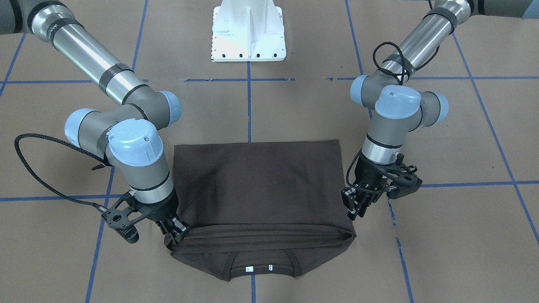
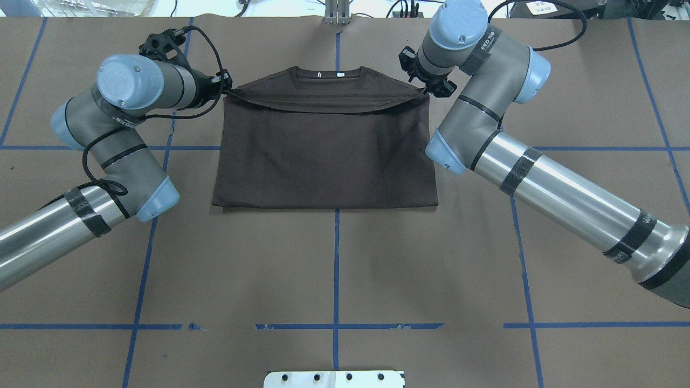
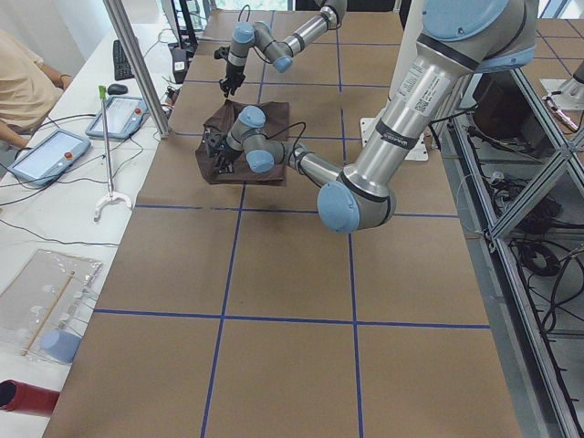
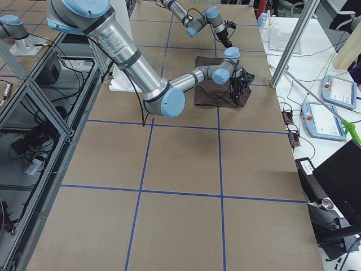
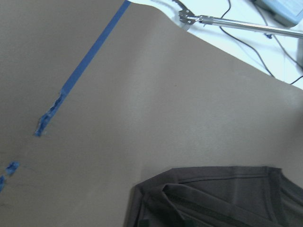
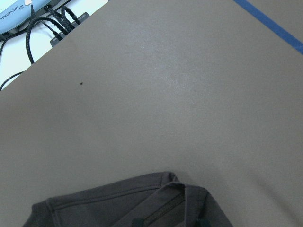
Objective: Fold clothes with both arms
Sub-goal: 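Release the hem and move the right gripper back toward the folded edge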
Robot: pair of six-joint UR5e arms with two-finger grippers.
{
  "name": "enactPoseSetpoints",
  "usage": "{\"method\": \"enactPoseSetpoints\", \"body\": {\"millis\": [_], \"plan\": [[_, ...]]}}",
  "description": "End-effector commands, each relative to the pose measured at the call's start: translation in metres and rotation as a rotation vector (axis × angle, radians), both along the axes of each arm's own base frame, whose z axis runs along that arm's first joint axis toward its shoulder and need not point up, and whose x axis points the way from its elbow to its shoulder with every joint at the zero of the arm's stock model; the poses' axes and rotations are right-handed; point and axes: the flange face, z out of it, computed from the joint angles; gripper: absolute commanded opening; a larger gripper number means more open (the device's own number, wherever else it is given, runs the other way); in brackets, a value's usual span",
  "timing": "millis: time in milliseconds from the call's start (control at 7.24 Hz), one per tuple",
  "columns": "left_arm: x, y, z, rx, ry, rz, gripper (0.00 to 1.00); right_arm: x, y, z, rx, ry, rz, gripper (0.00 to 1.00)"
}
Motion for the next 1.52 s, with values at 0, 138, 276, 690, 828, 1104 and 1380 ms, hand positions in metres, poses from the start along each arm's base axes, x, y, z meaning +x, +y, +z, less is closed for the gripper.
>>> {"method": "enactPoseSetpoints", "body": {"millis": [0,138,276,690,828,1104,1380], "plan": [[-0.009,-0.001,-0.008,0.014,0.023,-0.012,0.36,0.006,0.05,0.007,-0.028,-0.078,-0.006,0.61],[-0.015,-0.006,-0.005,0.009,0.015,-0.024,0.36,0.009,0.099,0.026,-0.05,-0.108,-0.024,0.62],[-0.019,-0.005,0.003,0.001,0.008,-0.027,0.36,0.019,0.152,0.058,-0.069,-0.108,-0.059,0.66],[-0.02,-0.004,0.005,-0.001,0.005,-0.029,0.36,-0.001,0.242,0.067,-0.156,-0.152,-0.075,0.67],[-0.02,-0.004,0.003,-0.001,0.007,-0.029,0.37,-0.003,0.245,0.075,-0.159,-0.139,-0.074,0.67],[-0.02,-0.003,0.007,-0.005,0.004,-0.033,0.38,-0.011,0.25,0.071,-0.159,-0.142,-0.085,0.61],[-0.022,-0.002,0.012,-0.009,-0.003,-0.035,0.38,-0.012,0.247,0.074,-0.161,-0.134,-0.081,0.43]]}}
